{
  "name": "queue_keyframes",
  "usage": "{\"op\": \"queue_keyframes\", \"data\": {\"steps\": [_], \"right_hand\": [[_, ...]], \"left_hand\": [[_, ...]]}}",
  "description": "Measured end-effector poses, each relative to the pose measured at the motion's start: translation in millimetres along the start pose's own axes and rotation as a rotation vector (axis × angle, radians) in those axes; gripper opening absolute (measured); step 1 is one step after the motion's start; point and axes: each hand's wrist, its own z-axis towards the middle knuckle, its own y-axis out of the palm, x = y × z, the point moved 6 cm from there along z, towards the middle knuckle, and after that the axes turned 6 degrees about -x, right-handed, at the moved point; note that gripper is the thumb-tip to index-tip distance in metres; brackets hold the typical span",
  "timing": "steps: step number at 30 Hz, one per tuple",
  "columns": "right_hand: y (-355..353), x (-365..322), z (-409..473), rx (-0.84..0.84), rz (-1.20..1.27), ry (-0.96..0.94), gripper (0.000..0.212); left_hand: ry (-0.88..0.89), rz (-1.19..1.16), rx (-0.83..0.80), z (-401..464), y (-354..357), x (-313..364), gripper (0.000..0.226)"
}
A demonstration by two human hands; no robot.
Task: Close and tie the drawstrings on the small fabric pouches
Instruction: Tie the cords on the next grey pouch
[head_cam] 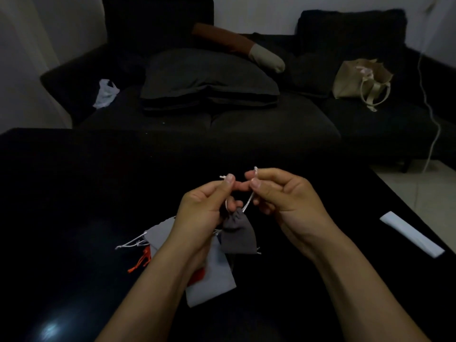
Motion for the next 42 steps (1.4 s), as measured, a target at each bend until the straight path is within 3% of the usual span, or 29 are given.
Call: {"op": "queue_keyframes", "data": {"steps": [3,6,10,13,18,23,29,35,39,42], "right_hand": [[-5,-9,0,0.028,-0.101,-0.086,0.015],[0,-16,0,-0.055,-0.207,-0.152,0.013],[4,-14,-4,-0.115,-0.152,-0.086,0.021],[4,-10,-4,-0.080,-0.181,-0.051,0.015],[0,-3,0,-0.024,-0.166,-0.045,0.012],[-6,0,0,-0.020,-0.214,-0.003,0.012],[-10,-5,-3,-0.150,-0.273,0.035,0.017],[-14,-5,2,-0.031,-0.592,-0.024,0.013],[-15,1,4,0.031,-0.377,0.040,0.013],[-8,8,0,-0.090,-0.253,0.163,0.015]], "left_hand": [[0.066,0.175,-0.053,0,3,3,0.028],[0.110,0.289,-0.191,-3,13,4,0.038],[0.099,0.275,-0.274,-6,21,4,0.037],[0.049,0.193,-0.292,-7,23,0,0.039],[-0.074,-0.090,-0.274,-5,25,-4,0.024],[-0.002,0.179,-0.246,-6,22,-6,0.043],[-0.035,0.130,-0.213,-4,15,-5,0.032],[-0.146,0.089,-0.176,-1,13,-17,0.034],[-0.167,0.011,-0.087,-1,8,-18,0.025],[-0.160,-0.146,-0.045,-1,3,-13,0.016]]}}
